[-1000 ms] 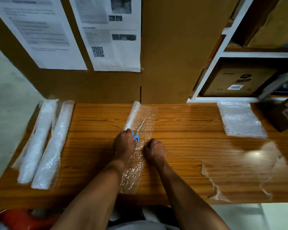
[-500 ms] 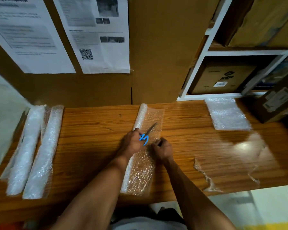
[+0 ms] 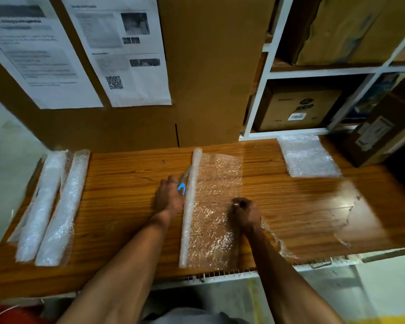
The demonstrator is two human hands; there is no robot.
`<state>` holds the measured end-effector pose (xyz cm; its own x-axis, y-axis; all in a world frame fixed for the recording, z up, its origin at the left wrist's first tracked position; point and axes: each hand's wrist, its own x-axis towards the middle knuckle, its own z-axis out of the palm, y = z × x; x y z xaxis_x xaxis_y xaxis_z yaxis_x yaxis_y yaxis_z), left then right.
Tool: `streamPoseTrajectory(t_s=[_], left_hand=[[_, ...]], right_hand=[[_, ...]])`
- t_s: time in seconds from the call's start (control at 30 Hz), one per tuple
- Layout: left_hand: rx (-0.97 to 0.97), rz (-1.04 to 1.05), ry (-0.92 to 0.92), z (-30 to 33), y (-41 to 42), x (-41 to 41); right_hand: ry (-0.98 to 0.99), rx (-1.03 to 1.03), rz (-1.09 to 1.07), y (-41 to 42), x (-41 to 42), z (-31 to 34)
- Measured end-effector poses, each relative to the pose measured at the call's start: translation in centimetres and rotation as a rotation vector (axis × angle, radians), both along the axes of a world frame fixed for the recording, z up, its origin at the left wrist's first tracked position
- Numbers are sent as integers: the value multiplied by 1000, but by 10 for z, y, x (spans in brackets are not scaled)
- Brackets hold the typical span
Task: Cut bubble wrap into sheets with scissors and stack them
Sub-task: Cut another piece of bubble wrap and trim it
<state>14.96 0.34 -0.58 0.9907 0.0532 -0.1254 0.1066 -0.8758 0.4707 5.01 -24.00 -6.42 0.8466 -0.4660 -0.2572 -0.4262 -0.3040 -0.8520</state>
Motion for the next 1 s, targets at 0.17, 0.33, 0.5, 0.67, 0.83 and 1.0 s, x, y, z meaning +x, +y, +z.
streamPoseTrajectory(t_s=[0.17,0.33,0.5,0.67,0.83,1.0], left_hand=[[-309,-11,92,6,-12,-25],[-658,8,435,10,-53,-72],[-575,113,446,-4,-51,-84],[-280,233,36,-7,-16,-79],[-371,238,14,-7,-12,-95],[-650,175,242,-10,-28,-123]], right_hand=[[-41,202,-46,-6,-21,8],[-21,162,19,-13,-42,6],[-5,150,77,-23,-58,0],[-41,197,47,-26,-72,14],[-91,-9,87,-23,-81,17],[-85,-209,161,-12,-90,19]])
